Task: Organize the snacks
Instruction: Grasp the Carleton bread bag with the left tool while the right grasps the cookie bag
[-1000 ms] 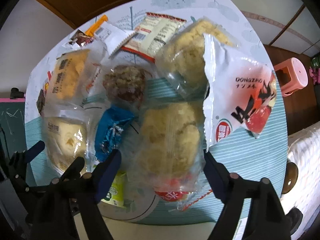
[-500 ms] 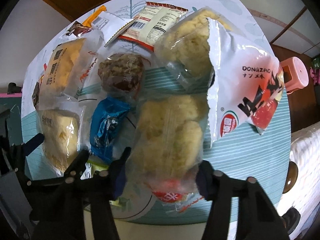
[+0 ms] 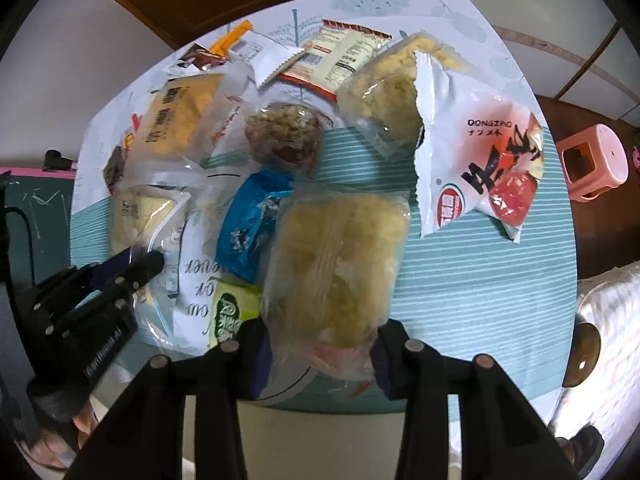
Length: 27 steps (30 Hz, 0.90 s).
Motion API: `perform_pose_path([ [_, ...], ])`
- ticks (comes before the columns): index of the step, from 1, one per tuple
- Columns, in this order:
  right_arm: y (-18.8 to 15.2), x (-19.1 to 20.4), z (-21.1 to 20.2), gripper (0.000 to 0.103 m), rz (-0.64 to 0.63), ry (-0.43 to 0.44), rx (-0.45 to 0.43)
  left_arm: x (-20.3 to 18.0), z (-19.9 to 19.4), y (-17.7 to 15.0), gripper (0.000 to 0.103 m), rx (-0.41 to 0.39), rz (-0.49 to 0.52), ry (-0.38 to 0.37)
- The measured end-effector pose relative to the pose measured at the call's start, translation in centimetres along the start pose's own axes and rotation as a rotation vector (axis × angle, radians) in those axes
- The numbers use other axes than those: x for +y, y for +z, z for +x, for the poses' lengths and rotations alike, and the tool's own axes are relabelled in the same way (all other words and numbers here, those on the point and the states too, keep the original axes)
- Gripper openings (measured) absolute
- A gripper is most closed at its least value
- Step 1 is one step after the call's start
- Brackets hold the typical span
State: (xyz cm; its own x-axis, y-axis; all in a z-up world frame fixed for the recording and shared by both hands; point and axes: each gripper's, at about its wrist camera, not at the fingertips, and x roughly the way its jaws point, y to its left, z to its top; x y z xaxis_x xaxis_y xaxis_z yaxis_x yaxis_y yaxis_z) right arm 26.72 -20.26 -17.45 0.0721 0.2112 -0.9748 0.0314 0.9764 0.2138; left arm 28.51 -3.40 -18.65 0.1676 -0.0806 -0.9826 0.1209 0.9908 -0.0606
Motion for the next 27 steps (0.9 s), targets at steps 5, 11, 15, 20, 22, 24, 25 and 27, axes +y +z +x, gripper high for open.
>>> perform_pose_path([
  [5, -0.3, 0.2, -1.3, 0.04, -0.012, 0.021, -0.017, 2.5, -1.4, -0.7, 0.005, -0.035, -0.042, -0.052],
  [11, -1.2, 0.6, -3.7, 0.04, -0.032, 0.061, -0.073, 4.1, -5.8, -1.6, 0.004, -0.121, -0.073, -0.095],
  [15, -2.2, 1.2, -6.8, 0.039, -0.054, 0.082, -0.134, 4.4, -10.3, -2.7, 0.004, -0.214, -0.067, -0.112],
  [20, -4.7, 2.3, -11.8, 0.039, -0.106, 0.109, -0.224, 3.9, -18.2, -5.9, 0.004, -0.367, -0.008, -0.13],
  [22, -6.2, 2.8, -14.0, 0.039, -0.133, 0.12, -0.262, 3.5, -21.8, -7.9, 0.004, -0.433, 0.024, -0.148],
  [24, -7.9, 3.4, -15.9, 0.039, -0.161, 0.135, -0.296, 3.2, -24.5, -9.9, 0.005, -0.477, 0.053, -0.169],
  [25, -8.8, 3.6, -16.6, 0.039, -0.176, 0.144, -0.31, 3.0, -26.1, -11.3, 0.005, -0.502, 0.077, -0.185],
  [27, -10.8, 4.0, -18.4, 0.039, -0.206, 0.161, -0.34, 2.6, -28.4, -13.7, 0.005, -0.535, 0.113, -0.211],
])
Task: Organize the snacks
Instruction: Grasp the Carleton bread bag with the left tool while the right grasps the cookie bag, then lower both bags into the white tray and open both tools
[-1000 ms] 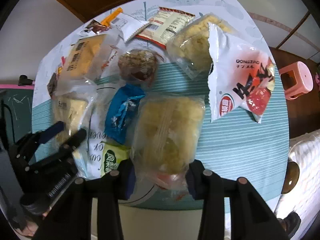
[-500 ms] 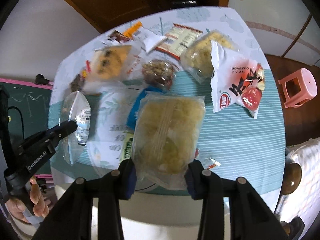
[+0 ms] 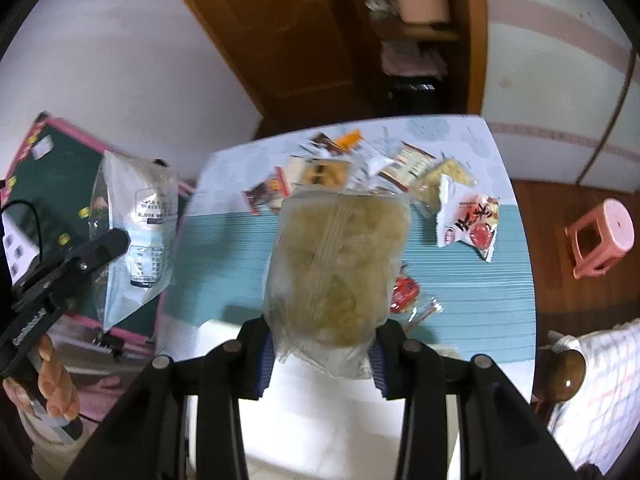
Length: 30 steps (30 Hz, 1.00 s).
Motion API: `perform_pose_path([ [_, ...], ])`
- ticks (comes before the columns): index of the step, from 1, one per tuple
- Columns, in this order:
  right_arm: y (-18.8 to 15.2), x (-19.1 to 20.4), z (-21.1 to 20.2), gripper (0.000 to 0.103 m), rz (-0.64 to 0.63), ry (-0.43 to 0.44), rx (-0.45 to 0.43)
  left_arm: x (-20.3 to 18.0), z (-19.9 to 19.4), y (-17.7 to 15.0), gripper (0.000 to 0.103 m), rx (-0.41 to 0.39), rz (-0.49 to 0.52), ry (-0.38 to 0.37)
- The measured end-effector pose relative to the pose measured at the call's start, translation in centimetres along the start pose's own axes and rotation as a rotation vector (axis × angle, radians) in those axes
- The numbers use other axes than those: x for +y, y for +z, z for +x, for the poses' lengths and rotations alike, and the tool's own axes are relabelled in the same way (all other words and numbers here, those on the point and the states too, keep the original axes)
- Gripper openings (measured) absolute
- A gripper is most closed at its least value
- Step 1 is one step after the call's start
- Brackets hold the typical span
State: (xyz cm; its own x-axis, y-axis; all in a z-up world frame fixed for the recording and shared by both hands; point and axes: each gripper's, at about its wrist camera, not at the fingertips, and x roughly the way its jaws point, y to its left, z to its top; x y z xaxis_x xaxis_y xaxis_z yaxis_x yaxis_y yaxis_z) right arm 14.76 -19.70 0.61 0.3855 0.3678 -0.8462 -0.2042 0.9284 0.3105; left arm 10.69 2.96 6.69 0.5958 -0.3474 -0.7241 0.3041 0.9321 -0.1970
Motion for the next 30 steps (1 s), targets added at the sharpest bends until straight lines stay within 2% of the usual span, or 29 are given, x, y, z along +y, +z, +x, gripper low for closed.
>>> perform_pose_path([
  [5, -4.0, 2.0, -3.6, 0.039, -0.054, 0.029, -0.053, -2.4, -5.5, -3.8, 0.005, -0.041, 0.05, -0.097],
  [9, -7.8, 3.0, -4.9, 0.039, -0.072, 0.011, -0.093, -3.6, -6.6, -7.5, 0.005, -0.042, 0.055, -0.152],
  [11, -9.6, 3.1, -5.0, 0.039, -0.074, -0.027, -0.124, -4.3, -6.1, -9.5, 0.005, -0.039, 0.067, -0.137],
  [13, -11.2, 3.2, -4.9, 0.039, -0.068, -0.048, -0.154, -5.1, -5.2, -11.3, 0.005, -0.044, 0.11, -0.082],
  [16, -13.2, 3.1, -4.5, 0.039, -0.052, -0.039, -0.174, -6.1, -3.0, -13.2, 0.005, -0.029, 0.161, 0.008],
  [17, -13.6, 3.0, -4.2, 0.039, -0.046, -0.036, -0.17, -6.1, -2.3, -13.5, 0.005, -0.014, 0.16, 0.017],
  [19, -14.3, 3.0, -3.2, 0.039, -0.048, -0.059, -0.149, -5.9, -0.6, -14.3, 0.006, 0.028, 0.149, 0.028],
  [22, -15.0, 2.9, -1.5, 0.039, -0.061, -0.14, -0.123, -5.6, 1.7, -15.2, 0.006, 0.089, 0.124, 0.035],
  [30, -15.7, 1.4, 2.7, 0.04, -0.024, -0.161, 0.001, -4.5, 5.4, -16.7, 0.007, 0.19, 0.057, 0.026],
])
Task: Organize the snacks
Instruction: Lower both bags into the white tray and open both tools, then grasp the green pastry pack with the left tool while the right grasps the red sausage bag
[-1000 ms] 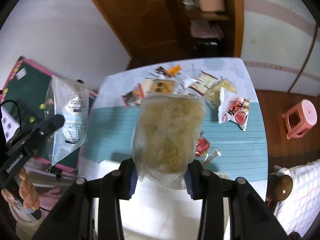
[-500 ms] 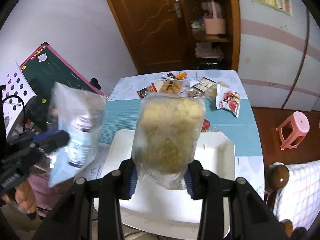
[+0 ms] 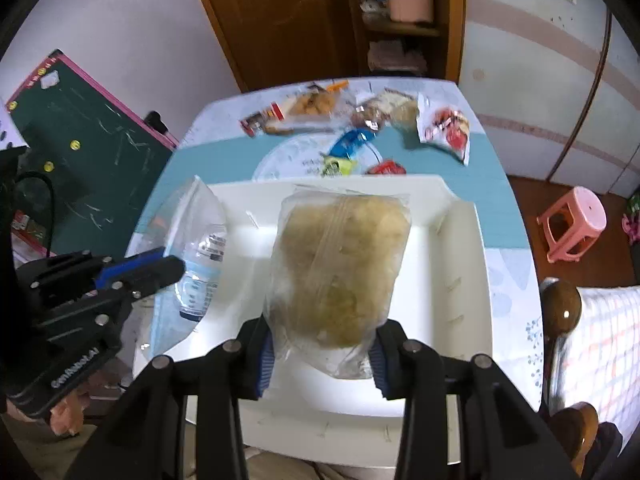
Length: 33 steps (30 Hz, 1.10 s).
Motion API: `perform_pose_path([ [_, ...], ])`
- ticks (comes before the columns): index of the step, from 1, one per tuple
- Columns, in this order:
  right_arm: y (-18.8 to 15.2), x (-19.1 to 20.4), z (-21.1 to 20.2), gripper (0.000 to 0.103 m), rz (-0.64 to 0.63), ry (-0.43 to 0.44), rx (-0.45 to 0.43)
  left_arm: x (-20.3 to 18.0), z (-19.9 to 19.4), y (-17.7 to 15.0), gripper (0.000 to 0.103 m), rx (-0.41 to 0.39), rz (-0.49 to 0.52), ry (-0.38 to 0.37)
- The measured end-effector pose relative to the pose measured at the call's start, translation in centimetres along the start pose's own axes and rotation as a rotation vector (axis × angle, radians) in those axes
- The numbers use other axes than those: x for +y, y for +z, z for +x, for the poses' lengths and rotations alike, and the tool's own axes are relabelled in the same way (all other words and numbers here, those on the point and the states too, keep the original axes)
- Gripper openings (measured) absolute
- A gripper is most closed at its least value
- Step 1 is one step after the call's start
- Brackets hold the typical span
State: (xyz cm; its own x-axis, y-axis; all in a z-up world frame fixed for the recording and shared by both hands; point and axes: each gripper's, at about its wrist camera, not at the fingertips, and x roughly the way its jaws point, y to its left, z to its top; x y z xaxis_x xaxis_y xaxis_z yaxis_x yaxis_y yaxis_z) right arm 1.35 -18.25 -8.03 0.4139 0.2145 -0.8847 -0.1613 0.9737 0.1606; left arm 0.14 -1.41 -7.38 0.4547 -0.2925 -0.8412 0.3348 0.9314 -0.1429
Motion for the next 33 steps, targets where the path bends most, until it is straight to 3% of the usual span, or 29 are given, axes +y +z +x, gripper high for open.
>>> perform_pose_path([
  [4, -0.3, -0.6, 1.3, 0.042, 0.025, 0.008, 0.047, 0.4, 0.5, 0.1, 0.014, 0.007, -0.012, 0.035],
  [6, -0.3, -1.0, 1.9, 0.044, 0.05, 0.016, 0.07, 0.5, 0.3, 0.3, 0.036, -0.01, -0.018, 0.045],
  [8, -0.4, -1.2, 2.0, 0.047, 0.061, 0.021, 0.072, 0.5, -0.2, 0.4, 0.078, -0.035, -0.022, 0.051],
  [9, -0.5, -1.2, 2.0, 0.048, 0.065, 0.026, 0.069, 0.4, -0.7, 0.5, 0.086, -0.058, -0.024, 0.058],
  [14, -0.4, -0.8, 1.1, 0.06, 0.057, 0.023, 0.03, 0.2, -2.2, 0.8, 0.087, -0.122, -0.016, 0.073],
  [33, 0.4, -0.3, -1.4, 0.06, 0.002, 0.028, -0.046, 1.8, -3.7, 2.0, 0.087, -0.153, -0.072, 0.08],
])
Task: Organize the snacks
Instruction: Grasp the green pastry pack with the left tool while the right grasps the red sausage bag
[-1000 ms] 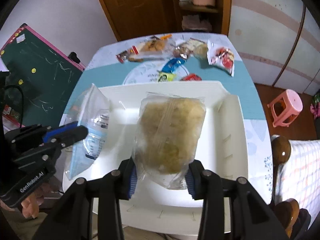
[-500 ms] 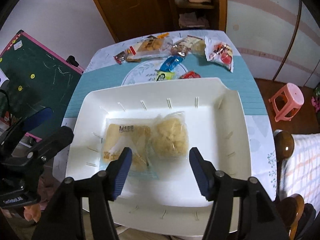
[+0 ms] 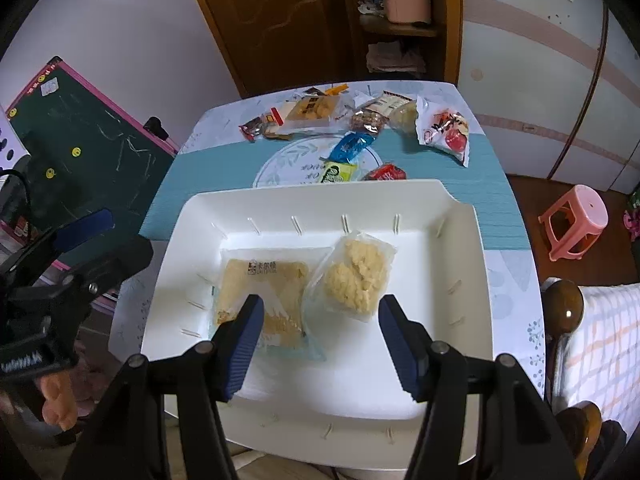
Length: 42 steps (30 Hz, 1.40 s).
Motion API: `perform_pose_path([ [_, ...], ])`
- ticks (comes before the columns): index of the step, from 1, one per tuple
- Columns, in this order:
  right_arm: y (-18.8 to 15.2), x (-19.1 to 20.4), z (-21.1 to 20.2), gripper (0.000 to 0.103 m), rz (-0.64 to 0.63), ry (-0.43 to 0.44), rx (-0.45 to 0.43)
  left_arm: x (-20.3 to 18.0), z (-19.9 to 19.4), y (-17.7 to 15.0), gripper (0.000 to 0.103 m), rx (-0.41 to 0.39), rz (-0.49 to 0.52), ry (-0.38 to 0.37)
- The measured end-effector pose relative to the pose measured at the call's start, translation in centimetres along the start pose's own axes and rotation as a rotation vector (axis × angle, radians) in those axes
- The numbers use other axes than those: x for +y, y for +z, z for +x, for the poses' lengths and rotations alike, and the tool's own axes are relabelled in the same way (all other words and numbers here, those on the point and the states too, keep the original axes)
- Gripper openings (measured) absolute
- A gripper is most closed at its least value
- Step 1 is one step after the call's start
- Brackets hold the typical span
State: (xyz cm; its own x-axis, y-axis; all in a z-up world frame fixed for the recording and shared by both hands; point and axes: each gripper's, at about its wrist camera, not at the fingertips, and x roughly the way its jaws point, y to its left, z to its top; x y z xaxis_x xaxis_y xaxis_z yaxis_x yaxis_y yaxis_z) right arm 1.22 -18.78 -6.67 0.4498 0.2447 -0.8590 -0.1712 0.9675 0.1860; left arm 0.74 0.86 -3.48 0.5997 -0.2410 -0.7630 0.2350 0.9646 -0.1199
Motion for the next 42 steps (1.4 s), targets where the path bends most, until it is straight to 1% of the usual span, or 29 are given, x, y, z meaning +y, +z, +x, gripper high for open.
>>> perform_pose_path([
  [3, 0.8, -0.1, -0.5, 0.06, -0.006, -0.011, -0.015, 0.3, -0.2, 0.8, 0.087, -0.011, 0.005, 0.01],
  [6, 2.2, -0.5, -1.0, 0.06, 0.001, -0.007, -0.015, 0.6, -0.7, 2.3, 0.087, -0.042, 0.009, 0.033],
  [9, 4.3, -1.0, -1.9, 0.06, 0.002, -0.019, -0.038, 0.7, -1.4, 4.4, 0.087, -0.081, 0.017, 0.046],
  [11, 5.7, -1.3, -2.7, 0.06, 0.003, -0.03, -0.057, 0.6, -1.7, 6.4, 0.087, -0.103, 0.027, 0.05],
  [14, 8.7, -2.0, -4.0, 0.06, 0.004, -0.045, -0.096, 0.0, -1.9, 9.4, 0.088, -0.117, 0.071, 0.059],
  [17, 12.1, -2.6, -5.0, 0.06, 0.001, -0.097, -0.138, -0.8, -1.3, 12.6, 0.094, -0.151, 0.125, 0.098],
  [19, 14.6, -3.1, -5.2, 0.06, 0.009, -0.122, -0.154, -1.2, -0.2, 14.3, 0.094, -0.151, 0.149, 0.124],
  [23, 18.1, -4.5, -4.5, 0.06, 0.058, -0.114, -0.142, -1.7, 2.6, 17.0, 0.094, -0.135, 0.17, 0.142],
  [27, 20.4, -5.7, -2.3, 0.06, 0.094, -0.133, -0.106, -1.5, 6.7, 18.3, 0.094, -0.076, 0.15, 0.142],
  [30, 21.2, -6.8, 0.7, 0.06, 0.126, -0.123, -0.036, -1.0, 11.6, 18.1, 0.094, 0.026, 0.109, 0.126],
  [34, 20.4, -8.4, 6.1, 0.06, 0.155, -0.116, 0.083, -0.6, 17.1, 16.5, 0.094, 0.152, 0.07, 0.112],
  [35, 20.1, -8.7, 7.5, 0.06, 0.163, -0.107, 0.116, -0.5, 18.3, 15.9, 0.094, 0.179, 0.064, 0.109],
  [38, 18.4, -9.8, 12.2, 0.06, 0.193, -0.092, 0.225, -0.6, 22.8, 13.7, 0.094, 0.299, 0.044, 0.09],
  [41, 17.2, -10.3, 15.7, 0.06, 0.202, -0.08, 0.31, -0.5, 25.7, 11.8, 0.094, 0.381, 0.015, 0.079],
  [42, 16.8, -10.5, 16.9, 0.06, 0.206, -0.072, 0.338, -0.5, 27.0, 11.0, 0.094, 0.421, -0.001, 0.079],
])
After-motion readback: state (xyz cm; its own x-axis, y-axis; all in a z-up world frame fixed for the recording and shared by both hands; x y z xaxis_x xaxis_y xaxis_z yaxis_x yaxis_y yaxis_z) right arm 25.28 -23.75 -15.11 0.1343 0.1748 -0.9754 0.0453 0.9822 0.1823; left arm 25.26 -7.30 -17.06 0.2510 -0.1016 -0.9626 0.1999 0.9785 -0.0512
